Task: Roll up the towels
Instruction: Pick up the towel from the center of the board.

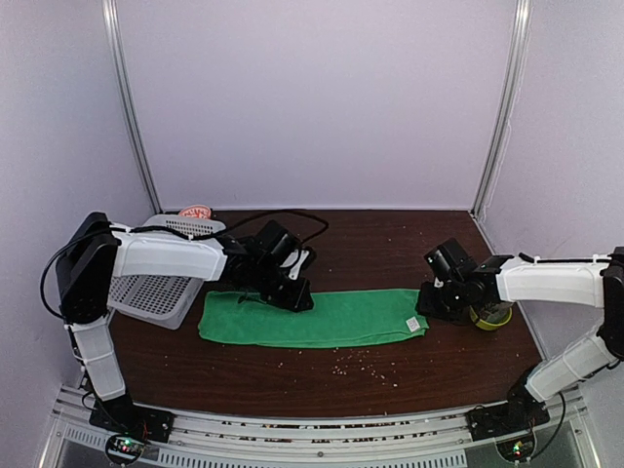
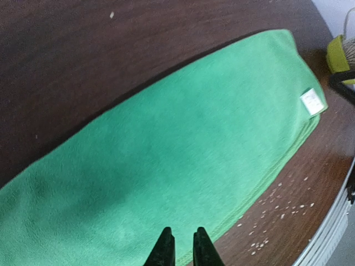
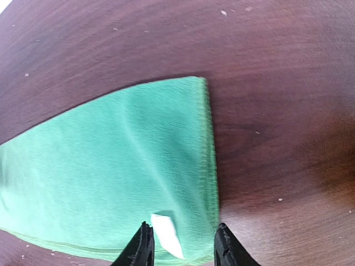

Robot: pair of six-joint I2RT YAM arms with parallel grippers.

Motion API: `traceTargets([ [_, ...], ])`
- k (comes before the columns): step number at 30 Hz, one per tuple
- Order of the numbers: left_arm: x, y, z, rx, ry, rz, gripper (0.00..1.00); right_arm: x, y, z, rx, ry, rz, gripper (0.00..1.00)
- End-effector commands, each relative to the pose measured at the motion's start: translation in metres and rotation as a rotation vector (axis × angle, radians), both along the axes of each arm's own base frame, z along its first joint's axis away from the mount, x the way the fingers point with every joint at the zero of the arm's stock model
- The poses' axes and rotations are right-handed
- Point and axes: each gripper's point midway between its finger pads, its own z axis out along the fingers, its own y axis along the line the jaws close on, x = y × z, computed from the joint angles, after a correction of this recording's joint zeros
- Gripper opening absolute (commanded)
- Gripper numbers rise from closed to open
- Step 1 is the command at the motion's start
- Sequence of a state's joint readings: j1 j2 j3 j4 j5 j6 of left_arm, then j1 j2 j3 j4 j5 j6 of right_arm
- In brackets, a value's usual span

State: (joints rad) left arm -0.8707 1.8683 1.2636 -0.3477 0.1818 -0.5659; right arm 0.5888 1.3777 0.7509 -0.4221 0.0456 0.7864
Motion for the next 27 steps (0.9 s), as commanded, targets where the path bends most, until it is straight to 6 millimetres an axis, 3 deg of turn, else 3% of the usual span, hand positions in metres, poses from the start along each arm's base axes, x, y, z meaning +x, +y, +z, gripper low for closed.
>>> traceTargets([
  [1,0.01,-0.022,0.023,-0.042,-0.047,-0.031,0.13,0.006,-0.015,0.004,-0.015,-0.058,-0.116,0.47],
  [4,0.017,-0.026,0.016,-0.024,-0.054,-0.019,0.11,0.005,-0.015,0.0,-0.005,-0.038,-0.139,0.6],
  [7,0.019,-0.025,0.004,0.005,-0.049,-0.015,0.09,0.002,-0.012,-0.004,0.014,-0.01,-0.14,0.63],
  [18,0.014,-0.005,-0.03,0.106,-0.031,-0.003,0.07,-0.014,-0.015,-0.035,0.001,0.087,-0.14,0.56],
  [27,0.01,0.002,-0.041,0.127,-0.023,0.0,0.05,-0.018,-0.018,-0.053,-0.003,0.135,-0.162,0.44],
])
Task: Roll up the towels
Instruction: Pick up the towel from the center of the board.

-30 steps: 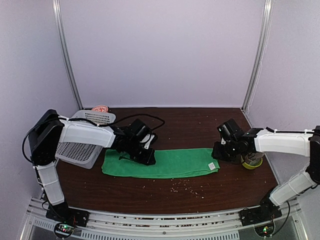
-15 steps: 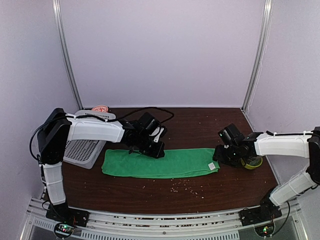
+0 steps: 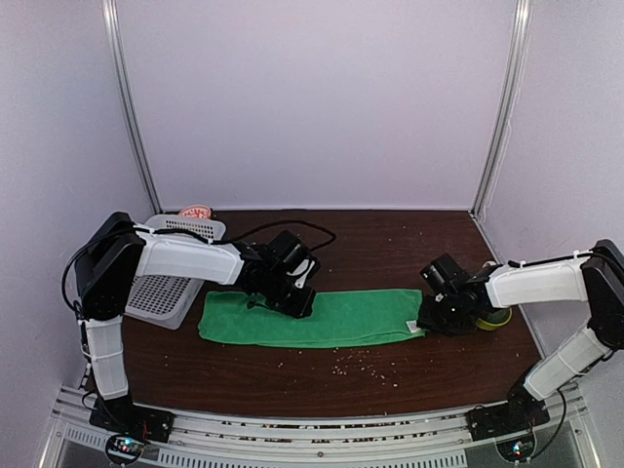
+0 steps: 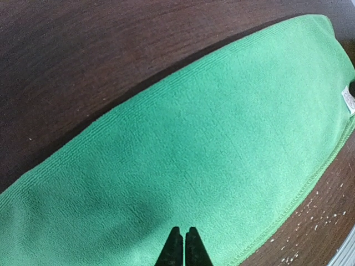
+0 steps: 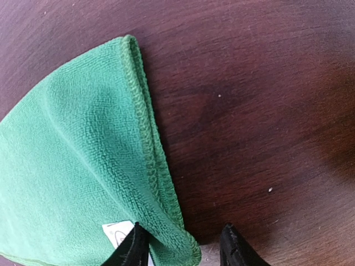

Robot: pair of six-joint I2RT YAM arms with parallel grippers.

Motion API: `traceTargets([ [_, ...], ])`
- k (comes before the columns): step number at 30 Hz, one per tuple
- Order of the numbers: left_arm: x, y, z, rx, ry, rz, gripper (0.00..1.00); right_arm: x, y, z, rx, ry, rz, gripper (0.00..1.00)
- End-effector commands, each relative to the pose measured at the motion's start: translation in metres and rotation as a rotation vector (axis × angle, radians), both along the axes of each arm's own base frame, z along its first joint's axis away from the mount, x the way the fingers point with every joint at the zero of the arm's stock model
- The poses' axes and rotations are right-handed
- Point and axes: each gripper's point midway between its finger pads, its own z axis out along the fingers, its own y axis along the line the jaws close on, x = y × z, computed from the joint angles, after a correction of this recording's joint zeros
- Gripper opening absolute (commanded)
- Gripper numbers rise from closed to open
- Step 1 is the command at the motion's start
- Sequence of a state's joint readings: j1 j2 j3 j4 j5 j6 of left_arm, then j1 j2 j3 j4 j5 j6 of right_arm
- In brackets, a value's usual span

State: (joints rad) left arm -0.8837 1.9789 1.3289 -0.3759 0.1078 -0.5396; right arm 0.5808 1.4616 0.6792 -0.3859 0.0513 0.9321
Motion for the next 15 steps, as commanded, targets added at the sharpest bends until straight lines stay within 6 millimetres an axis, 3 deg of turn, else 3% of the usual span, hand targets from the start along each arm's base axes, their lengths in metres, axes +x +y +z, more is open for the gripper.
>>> traceTargets([
  [1,-0.001,0.005,-0.009,0.027,-0.007,-0.006,0.04,-0.003,-0.002,-0.011,0.001,0.035,-0.019,0.43],
  [7,-0.004,0.011,-0.015,0.04,-0.006,-0.003,0.03,-0.024,-0.002,-0.036,-0.017,0.165,0.027,0.34],
  [15,-0.013,0.019,-0.028,0.032,0.016,0.011,0.03,-0.039,0.005,-0.048,-0.015,0.248,0.07,0.16],
])
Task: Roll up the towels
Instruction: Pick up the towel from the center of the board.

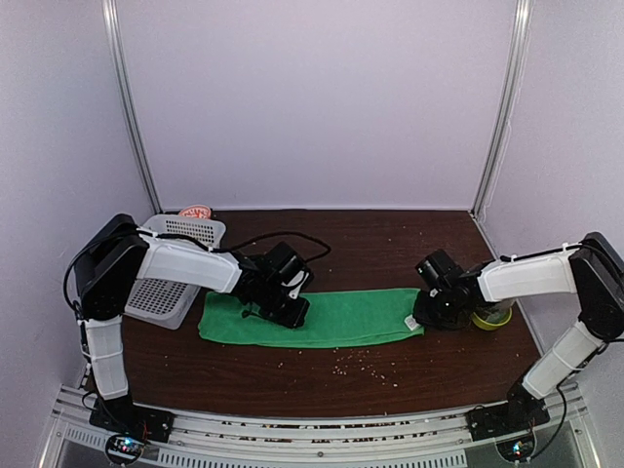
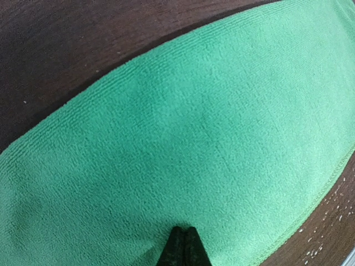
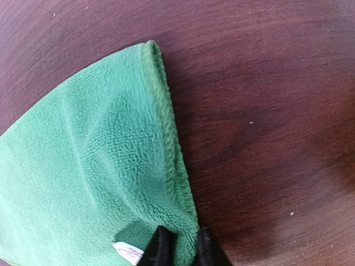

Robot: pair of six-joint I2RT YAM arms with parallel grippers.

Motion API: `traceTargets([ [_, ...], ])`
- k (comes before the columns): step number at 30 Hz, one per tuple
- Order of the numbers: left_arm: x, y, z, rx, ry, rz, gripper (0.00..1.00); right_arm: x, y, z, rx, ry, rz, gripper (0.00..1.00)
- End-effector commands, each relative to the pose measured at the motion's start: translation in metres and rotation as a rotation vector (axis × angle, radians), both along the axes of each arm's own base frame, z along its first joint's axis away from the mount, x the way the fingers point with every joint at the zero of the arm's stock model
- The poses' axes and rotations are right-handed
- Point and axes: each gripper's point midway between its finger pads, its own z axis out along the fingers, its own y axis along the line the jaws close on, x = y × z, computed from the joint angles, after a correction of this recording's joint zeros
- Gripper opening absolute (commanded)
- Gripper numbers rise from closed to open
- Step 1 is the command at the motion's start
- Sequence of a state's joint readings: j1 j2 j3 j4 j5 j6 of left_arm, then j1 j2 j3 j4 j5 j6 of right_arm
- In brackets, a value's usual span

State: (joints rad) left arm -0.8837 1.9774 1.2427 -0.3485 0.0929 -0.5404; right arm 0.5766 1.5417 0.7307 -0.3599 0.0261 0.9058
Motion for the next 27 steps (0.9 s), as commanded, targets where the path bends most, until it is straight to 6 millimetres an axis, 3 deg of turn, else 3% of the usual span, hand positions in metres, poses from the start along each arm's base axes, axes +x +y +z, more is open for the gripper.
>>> traceTargets([
  [1,-0.002,0.0,-0.002,-0.025,-0.007,0.003,0.03,-0.052,-0.007,-0.044,-0.024,0.237,0.041,0.12],
  [5,-0.004,0.0,-0.004,-0.028,0.0,-0.005,0.02,-0.052,-0.01,-0.04,-0.024,0.22,0.021,0.0],
  [8,-0.005,-0.001,-0.003,-0.032,0.0,-0.015,0.02,-0.048,-0.017,-0.027,-0.052,0.176,0.006,0.0],
  [12,-0.006,-0.01,-0.002,-0.058,0.015,-0.035,0.02,-0.036,-0.029,0.005,-0.116,0.091,0.01,0.0],
  [19,-0.009,-0.048,0.006,-0.099,0.03,-0.087,0.02,-0.027,-0.055,0.049,-0.229,0.002,0.034,0.0],
  [27,-0.013,-0.099,0.013,-0.15,0.056,-0.133,0.02,-0.026,-0.083,0.067,-0.289,-0.033,0.031,0.0],
])
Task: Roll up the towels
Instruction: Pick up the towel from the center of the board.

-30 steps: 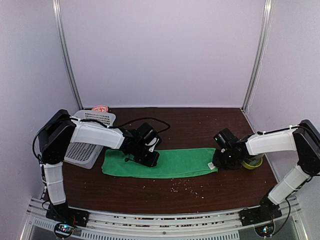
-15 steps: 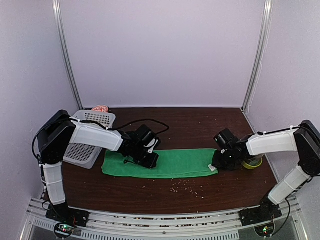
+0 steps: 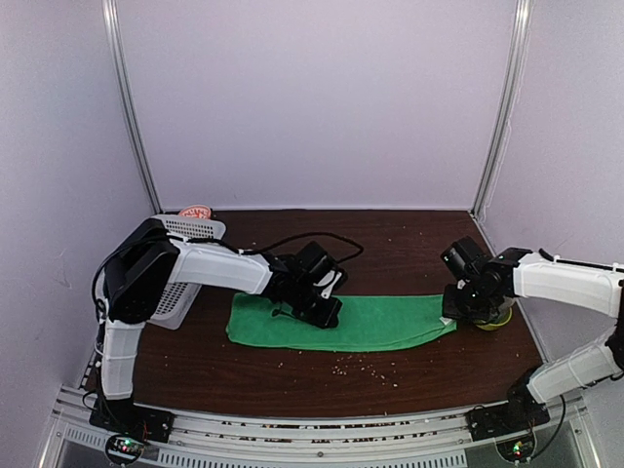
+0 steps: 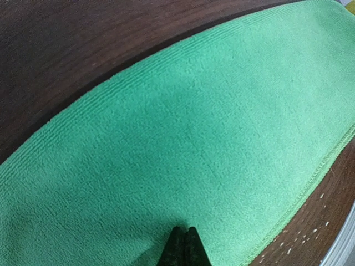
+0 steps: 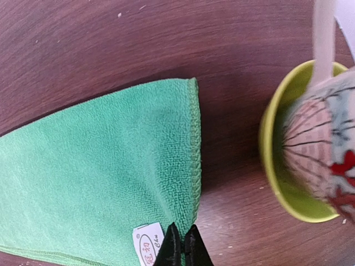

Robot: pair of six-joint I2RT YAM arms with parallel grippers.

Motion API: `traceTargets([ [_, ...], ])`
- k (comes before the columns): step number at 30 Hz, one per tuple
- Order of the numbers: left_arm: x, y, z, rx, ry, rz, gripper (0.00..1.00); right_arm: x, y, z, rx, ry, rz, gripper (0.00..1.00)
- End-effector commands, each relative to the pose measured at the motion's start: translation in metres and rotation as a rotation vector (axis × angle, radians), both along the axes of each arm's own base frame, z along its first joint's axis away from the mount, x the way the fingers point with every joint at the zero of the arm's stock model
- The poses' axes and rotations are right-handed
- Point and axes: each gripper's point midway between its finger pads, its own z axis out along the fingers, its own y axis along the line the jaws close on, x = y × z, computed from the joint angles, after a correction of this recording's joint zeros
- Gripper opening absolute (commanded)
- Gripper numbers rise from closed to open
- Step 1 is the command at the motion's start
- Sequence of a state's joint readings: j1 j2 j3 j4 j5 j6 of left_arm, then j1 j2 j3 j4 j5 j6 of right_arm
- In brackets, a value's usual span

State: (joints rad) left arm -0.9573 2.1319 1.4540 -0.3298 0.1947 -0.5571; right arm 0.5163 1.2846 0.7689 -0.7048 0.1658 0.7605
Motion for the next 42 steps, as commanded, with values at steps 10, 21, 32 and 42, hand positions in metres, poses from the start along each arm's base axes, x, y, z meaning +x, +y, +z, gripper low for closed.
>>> traceTargets([
  [10,0.005,0.0,0.048,0.007,-0.052,0.014,0.01,0.003,-0.01,0.035,-0.043,-0.068,0.068,0.0],
  [21,0.022,0.115,0.02,0.211,-0.075,0.2,0.01,0.009,-0.014,0.057,-0.083,-0.115,0.079,0.0],
  [32,0.017,0.108,-0.015,0.233,-0.011,0.182,0.0,0.009,-0.018,0.082,-0.098,-0.161,0.092,0.0],
  [42,-0.006,0.043,-0.006,0.139,0.024,0.094,0.0,0.015,-0.021,0.121,-0.121,-0.234,0.121,0.0],
])
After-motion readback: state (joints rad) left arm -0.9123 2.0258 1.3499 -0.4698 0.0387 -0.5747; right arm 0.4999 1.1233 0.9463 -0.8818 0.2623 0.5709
